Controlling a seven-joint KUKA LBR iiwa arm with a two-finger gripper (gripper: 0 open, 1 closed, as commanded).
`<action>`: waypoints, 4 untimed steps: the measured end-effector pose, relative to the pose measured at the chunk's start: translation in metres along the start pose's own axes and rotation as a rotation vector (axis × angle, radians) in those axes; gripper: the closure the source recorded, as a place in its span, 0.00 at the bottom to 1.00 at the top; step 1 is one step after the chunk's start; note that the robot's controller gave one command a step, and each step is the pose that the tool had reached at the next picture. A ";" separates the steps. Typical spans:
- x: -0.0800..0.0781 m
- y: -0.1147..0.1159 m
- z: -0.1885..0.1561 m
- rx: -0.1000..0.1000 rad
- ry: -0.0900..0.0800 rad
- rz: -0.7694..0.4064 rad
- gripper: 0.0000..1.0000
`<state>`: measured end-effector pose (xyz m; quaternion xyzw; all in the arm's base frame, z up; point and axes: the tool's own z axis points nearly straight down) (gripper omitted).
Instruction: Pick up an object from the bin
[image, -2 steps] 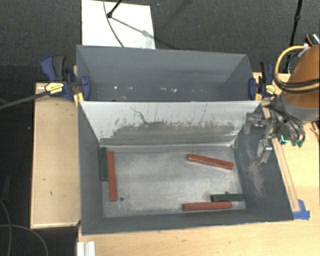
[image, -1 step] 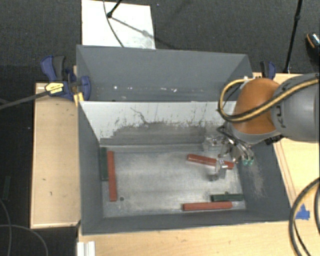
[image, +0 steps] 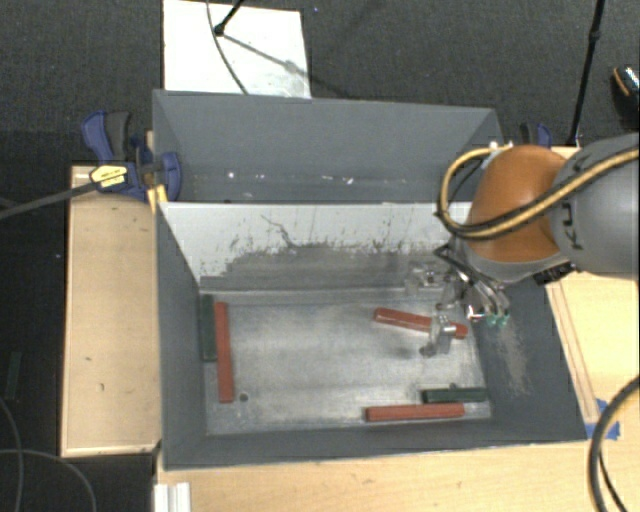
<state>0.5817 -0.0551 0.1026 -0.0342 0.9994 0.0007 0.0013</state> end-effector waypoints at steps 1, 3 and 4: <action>0.004 -0.014 -0.008 0.002 -0.002 0.156 0.00; -0.007 -0.009 0.032 0.001 0.003 0.302 0.00; -0.007 -0.009 0.032 0.002 0.003 0.299 1.00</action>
Offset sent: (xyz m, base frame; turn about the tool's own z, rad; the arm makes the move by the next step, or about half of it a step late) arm -0.0040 -0.0140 0.0067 0.1563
